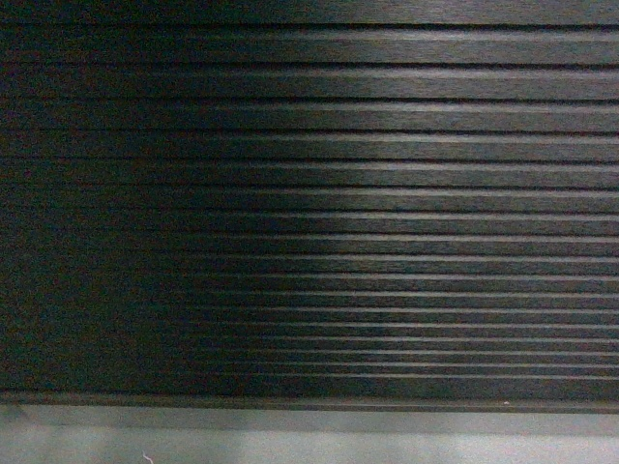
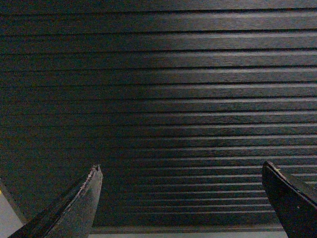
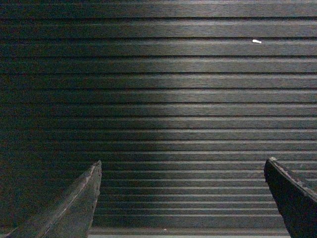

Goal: Place dark red mango on scale at checkout

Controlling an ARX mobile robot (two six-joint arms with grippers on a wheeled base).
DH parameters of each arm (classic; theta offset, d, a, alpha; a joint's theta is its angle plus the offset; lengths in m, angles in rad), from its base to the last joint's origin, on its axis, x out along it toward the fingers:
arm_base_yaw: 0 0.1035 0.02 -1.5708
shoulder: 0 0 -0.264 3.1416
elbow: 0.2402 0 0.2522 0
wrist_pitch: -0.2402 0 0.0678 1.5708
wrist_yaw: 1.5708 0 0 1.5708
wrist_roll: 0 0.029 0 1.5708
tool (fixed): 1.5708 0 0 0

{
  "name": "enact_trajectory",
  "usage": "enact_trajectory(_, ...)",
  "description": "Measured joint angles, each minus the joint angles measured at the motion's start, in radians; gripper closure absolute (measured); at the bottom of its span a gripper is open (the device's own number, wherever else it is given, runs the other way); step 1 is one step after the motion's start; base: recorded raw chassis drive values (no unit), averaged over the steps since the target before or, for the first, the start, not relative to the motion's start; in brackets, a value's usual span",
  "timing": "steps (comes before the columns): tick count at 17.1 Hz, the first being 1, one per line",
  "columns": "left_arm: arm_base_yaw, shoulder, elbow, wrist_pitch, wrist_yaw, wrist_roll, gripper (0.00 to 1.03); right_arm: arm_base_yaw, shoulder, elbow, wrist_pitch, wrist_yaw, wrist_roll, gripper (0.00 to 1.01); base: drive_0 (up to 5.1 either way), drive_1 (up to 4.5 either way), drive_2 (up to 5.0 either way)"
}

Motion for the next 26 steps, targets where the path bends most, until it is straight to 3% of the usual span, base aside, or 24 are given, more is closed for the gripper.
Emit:
enact_trajectory(4, 0.000, 0.000, 0.000, 0.000, 0.000, 0.000, 0.05, 0.000, 0.000, 0.000, 0.000, 0.000, 0.000, 0.03, 0.0, 2.24, -2.2)
enact_trajectory(26, 0.000, 0.000, 0.000, 0.000, 0.000, 0.000, 0.05, 0.000, 0.000, 0.000, 0.001, 0.000, 0.001, 0.03, 0.0, 0.00, 0.0)
